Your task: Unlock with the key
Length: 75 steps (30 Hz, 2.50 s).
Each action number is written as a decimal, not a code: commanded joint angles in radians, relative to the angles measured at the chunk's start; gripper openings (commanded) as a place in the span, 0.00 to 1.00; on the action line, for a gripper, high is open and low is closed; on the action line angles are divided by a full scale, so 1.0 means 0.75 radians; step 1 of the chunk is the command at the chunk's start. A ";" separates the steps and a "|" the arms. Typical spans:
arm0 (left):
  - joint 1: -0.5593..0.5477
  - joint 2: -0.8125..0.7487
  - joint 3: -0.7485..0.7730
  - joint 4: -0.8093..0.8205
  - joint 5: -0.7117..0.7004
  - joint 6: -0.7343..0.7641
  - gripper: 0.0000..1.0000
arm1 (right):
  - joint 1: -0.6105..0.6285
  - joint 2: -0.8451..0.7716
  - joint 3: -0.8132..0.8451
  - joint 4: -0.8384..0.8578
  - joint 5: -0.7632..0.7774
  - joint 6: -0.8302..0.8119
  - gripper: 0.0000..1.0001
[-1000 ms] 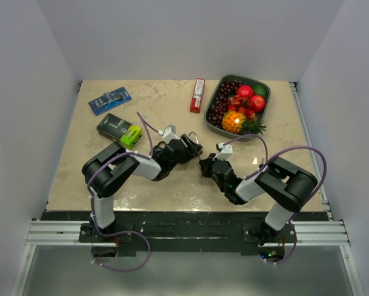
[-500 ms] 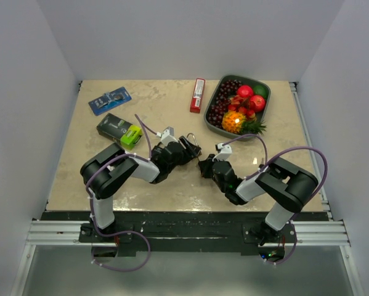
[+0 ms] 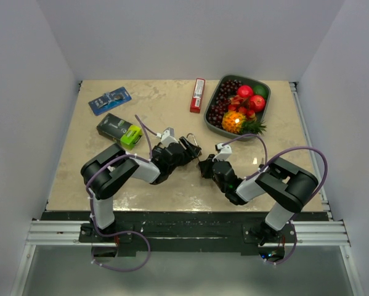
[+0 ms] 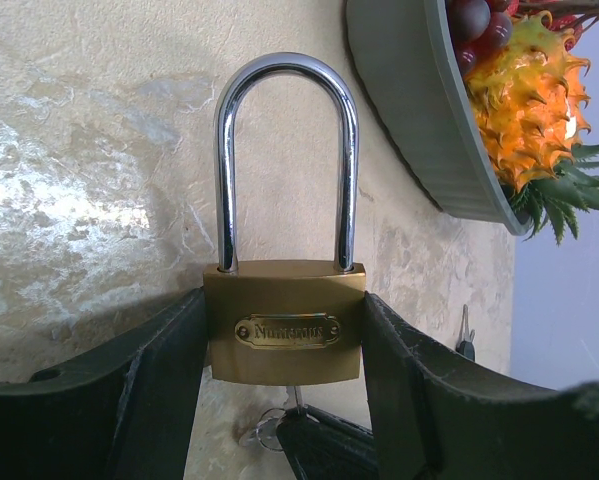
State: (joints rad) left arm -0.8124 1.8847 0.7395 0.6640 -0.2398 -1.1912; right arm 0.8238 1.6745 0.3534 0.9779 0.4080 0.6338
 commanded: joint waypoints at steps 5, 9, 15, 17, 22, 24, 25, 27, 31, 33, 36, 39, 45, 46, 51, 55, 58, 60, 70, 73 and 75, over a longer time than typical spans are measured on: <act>-0.197 0.011 -0.082 -0.296 0.369 -0.009 0.00 | -0.061 -0.050 0.118 0.281 0.229 -0.027 0.00; -0.201 0.017 -0.084 -0.298 0.369 -0.011 0.00 | -0.066 -0.056 0.126 0.281 0.231 -0.031 0.00; -0.212 0.021 -0.086 -0.298 0.371 -0.015 0.00 | -0.076 -0.071 0.136 0.281 0.233 -0.033 0.00; -0.212 0.019 -0.094 -0.292 0.369 -0.017 0.00 | -0.078 -0.085 0.136 0.281 0.231 -0.037 0.00; -0.210 0.013 -0.088 -0.310 0.352 0.001 0.00 | -0.084 -0.136 0.110 0.267 0.229 -0.051 0.00; -0.207 0.013 -0.070 -0.321 0.348 0.009 0.00 | -0.082 -0.165 0.087 0.265 0.225 -0.058 0.00; -0.205 0.013 -0.062 -0.329 0.346 0.017 0.00 | -0.080 -0.173 0.079 0.263 0.223 -0.056 0.00; -0.195 0.017 -0.051 -0.331 0.350 0.024 0.00 | -0.084 -0.195 0.052 0.263 0.221 -0.054 0.00; -0.181 0.023 -0.047 -0.323 0.375 0.036 0.00 | -0.082 -0.210 0.012 0.261 0.205 -0.039 0.00; -0.179 0.021 -0.049 -0.323 0.383 0.038 0.00 | -0.082 -0.214 -0.003 0.261 0.211 -0.031 0.00; -0.179 0.021 -0.047 -0.323 0.385 0.038 0.00 | -0.080 -0.222 -0.003 0.247 0.207 -0.013 0.00; -0.179 0.019 -0.053 -0.311 0.381 0.038 0.00 | -0.082 -0.267 0.030 0.112 0.209 0.032 0.00; -0.179 -0.007 -0.086 -0.245 0.357 0.073 0.00 | -0.080 -0.416 0.120 -0.203 0.229 0.096 0.00; -0.179 -0.011 -0.086 -0.251 0.354 0.083 0.00 | -0.080 -0.427 0.122 -0.216 0.231 0.098 0.00; -0.179 -0.024 -0.088 -0.237 0.371 0.067 0.00 | -0.080 -0.380 0.120 -0.173 0.231 0.079 0.00; -0.181 -0.032 -0.096 -0.229 0.387 0.058 0.00 | -0.082 -0.312 0.108 -0.091 0.229 0.059 0.00; -0.181 -0.032 -0.106 -0.217 0.389 0.064 0.00 | -0.082 -0.300 0.122 -0.089 0.250 0.032 0.00; -0.183 -0.030 -0.111 -0.208 0.391 0.079 0.00 | -0.080 -0.310 0.130 -0.099 0.244 0.032 0.00; -0.201 -0.034 -0.143 -0.176 0.397 0.114 0.00 | -0.098 -0.355 0.179 -0.124 0.237 -0.006 0.00; -0.203 -0.034 -0.137 -0.157 0.410 0.124 0.00 | -0.121 -0.343 0.181 -0.103 0.221 -0.013 0.00; -0.207 -0.028 -0.133 -0.155 0.420 0.126 0.00 | -0.131 -0.324 0.177 -0.067 0.203 -0.017 0.00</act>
State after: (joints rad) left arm -0.8642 1.8603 0.6956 0.7044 -0.1993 -1.1839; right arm 0.8108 1.4544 0.3645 0.5972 0.3660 0.6357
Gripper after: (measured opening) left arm 0.626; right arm 0.023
